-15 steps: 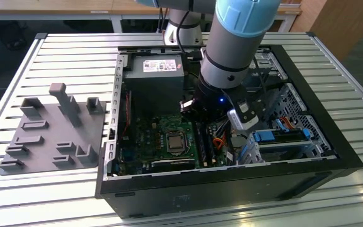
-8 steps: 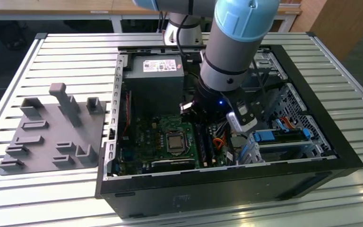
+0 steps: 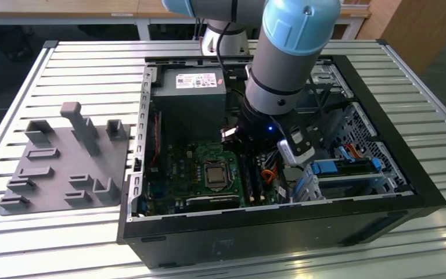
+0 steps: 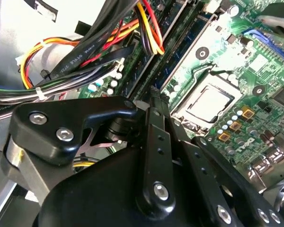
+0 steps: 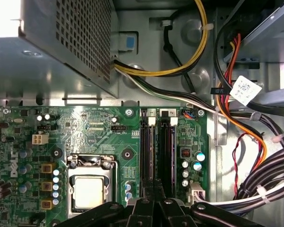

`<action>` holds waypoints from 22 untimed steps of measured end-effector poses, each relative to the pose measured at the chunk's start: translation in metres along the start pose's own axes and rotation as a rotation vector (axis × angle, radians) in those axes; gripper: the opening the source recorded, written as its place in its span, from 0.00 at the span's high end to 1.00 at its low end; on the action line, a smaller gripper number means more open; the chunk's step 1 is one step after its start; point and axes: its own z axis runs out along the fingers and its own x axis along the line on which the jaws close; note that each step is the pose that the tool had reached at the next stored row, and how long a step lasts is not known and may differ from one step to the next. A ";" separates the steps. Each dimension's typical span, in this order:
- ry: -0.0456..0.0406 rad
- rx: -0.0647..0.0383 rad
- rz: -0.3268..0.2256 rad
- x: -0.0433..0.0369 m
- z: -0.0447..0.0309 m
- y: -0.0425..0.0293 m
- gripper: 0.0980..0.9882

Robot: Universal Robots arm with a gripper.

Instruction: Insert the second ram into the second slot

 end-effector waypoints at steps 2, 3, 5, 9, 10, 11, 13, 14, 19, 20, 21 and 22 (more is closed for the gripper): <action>-0.0001 0.000 0.000 0.0000 -0.0001 0.0001 0.99; -0.0003 -0.001 0.000 0.0000 -0.0007 0.0001 0.99; -0.0011 -0.003 -0.001 0.0001 -0.0031 0.0005 0.99; -0.0004 -0.001 -0.001 0.0007 -0.0126 0.0007 0.99; -0.0004 -0.001 -0.001 0.0009 -0.0149 0.0008 0.99; -0.0003 -0.001 -0.001 0.0010 -0.0174 0.0009 0.99; -0.0003 -0.001 -0.001 0.0013 -0.0235 0.0012 0.99; -0.0003 -0.001 -0.001 0.0014 -0.0249 0.0013 0.99; 0.0006 -0.001 -0.001 0.0019 -0.0335 0.0017 0.99; 0.0008 -0.001 -0.001 0.0020 -0.0348 0.0018 0.99; 0.0011 -0.001 -0.001 0.0021 -0.0357 0.0018 0.99; 0.0012 -0.001 -0.001 0.0021 -0.0361 0.0019 0.99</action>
